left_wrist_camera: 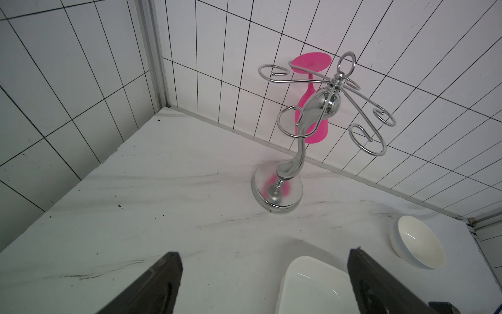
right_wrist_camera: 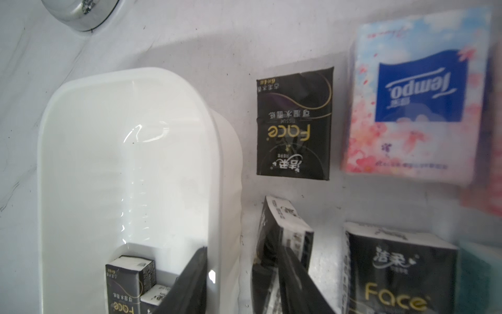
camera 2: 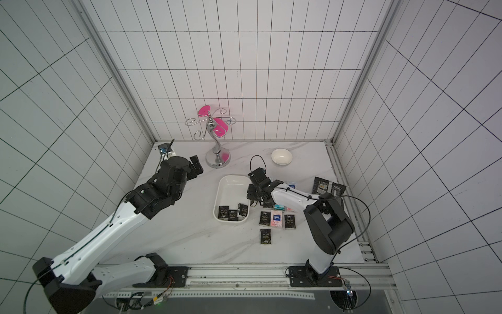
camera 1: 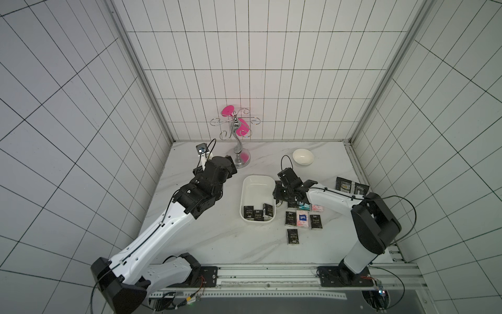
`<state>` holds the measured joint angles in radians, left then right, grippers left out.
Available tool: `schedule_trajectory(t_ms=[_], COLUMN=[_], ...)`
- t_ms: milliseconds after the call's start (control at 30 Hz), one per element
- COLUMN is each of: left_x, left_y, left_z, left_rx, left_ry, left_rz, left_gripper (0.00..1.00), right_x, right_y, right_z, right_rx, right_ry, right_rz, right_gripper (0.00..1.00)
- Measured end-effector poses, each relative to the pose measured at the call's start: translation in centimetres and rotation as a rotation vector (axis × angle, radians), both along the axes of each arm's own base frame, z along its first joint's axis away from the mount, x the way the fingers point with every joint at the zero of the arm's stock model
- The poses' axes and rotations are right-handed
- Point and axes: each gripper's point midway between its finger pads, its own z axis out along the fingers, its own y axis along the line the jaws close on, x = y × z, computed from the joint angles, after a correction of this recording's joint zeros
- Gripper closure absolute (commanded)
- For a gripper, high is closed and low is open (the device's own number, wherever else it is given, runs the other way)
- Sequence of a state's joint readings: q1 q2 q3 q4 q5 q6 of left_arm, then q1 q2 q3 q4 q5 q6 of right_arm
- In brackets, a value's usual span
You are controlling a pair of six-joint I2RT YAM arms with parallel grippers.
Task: Take the pocket tissues out of the storage box
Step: Place the pocket tissues at the center of the board, then move the storage box to the center of the board.
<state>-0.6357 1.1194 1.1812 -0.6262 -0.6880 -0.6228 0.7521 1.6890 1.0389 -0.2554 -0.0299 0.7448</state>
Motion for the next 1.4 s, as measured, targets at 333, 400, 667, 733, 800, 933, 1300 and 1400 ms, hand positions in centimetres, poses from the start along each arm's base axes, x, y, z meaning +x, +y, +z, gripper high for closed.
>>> schedule_trajectory(t_ms=[333, 400, 667, 733, 800, 933, 1300, 1400], left_x=[-0.1, -0.1, -0.1, -0.1, -0.1, -0.1, -0.2, -0.2], left_y=[-0.1, -0.1, -0.2, -0.2, -0.2, -0.2, 0.0, 0.0], left_z=[0.3, 0.3, 0.3, 0.3, 0.3, 0.4, 0.5, 0.4], left_rx=[0.000, 0.000, 0.001, 0.000, 0.000, 0.002, 0.002, 0.002], left_ry=[-0.006, -0.006, -0.005, -0.006, -0.006, -0.007, -0.012, -0.012], left_rz=[-0.004, -0.003, -0.005, -0.006, -0.007, -0.003, 0.002, 0.002], left_gripper=[0.02, 0.02, 0.02, 0.01, 0.02, 0.01, 0.01, 0.02], right_x=[-0.3, -0.5, -0.8, -1.0, -1.5, -2.7, -3.9, -4.6], right_y=[-0.8, -1.0, -1.5, -1.5, -1.3, 0.4, 5.7, 5.7], right_z=[0.0, 0.3, 2.1, 2.2, 2.1, 2.6, 3.7, 2.2], right_rx=[-0.018, -0.023, -0.035, -0.049, -0.070, -0.104, -0.141, -0.183], right_ry=[0.009, 0.008, -0.032, -0.042, -0.048, -0.060, -0.108, -0.082], right_rz=[-0.002, 0.001, 0.007, 0.014, 0.034, 0.093, 0.147, 0.130], right_gripper=[0.54, 0.54, 0.53, 0.53, 0.53, 0.53, 0.50, 0.48])
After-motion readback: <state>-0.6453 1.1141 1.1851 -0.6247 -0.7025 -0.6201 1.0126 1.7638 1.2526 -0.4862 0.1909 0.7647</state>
